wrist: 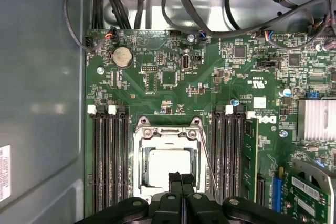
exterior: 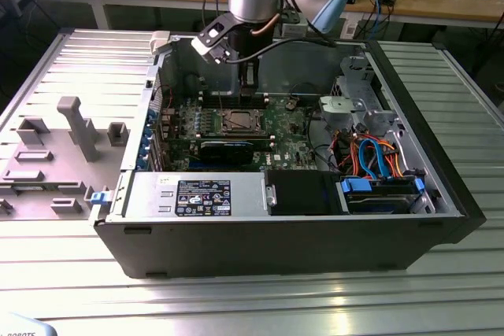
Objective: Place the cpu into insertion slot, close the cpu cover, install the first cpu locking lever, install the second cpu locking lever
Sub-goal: 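Install the first cpu locking lever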
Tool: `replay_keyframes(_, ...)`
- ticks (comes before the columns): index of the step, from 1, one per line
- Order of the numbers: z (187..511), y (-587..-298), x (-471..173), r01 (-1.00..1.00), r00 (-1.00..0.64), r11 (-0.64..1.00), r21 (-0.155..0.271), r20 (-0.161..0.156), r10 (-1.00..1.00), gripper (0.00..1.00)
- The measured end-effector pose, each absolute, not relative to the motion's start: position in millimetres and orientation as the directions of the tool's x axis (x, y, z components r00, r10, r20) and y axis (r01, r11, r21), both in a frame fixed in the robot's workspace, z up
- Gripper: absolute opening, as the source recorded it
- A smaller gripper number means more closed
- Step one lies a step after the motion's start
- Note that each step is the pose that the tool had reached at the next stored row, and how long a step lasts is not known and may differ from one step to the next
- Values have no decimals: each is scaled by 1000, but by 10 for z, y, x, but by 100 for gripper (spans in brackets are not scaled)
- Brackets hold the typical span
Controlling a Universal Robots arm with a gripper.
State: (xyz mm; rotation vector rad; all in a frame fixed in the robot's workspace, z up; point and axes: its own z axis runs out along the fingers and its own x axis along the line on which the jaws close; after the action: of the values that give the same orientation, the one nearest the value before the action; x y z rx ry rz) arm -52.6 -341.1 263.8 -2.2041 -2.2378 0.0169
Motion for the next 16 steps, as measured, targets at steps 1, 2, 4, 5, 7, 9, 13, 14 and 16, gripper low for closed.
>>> replay_keyframes(1, 2670, -3411, -526, 1000, -15, 15, -8, -7, 1000, 11)
replay_keyframes(2, 2695, -3411, -526, 1000, -15, 15, -8, -7, 1000, 11)
replay_keyframes(4, 2762, -3411, -526, 1000, -15, 15, -8, -8, 1000, 11)
replay_keyframes(5, 2814, -3411, -526, 1000, -15, 15, -8, -8, 1000, 11)
replay_keyframes(7, 2870, -3411, -526, 1000, -15, 15, -8, -10, 1000, 11)
replay_keyframes(9, 2880, -3410, -526, 1000, -21, 21, -8, -11, 1000, 11)
replay_keyframes(13, 2879, -3410, -525, 986, -166, 166, -10, -11, 986, 11)
replay_keyframes(14, 2879, -3410, -525, 980, -198, 198, -10, -11, 980, 11)
replay_keyframes(16, 2879, -3410, -526, 966, -257, 257, -10, -11, 966, 11)
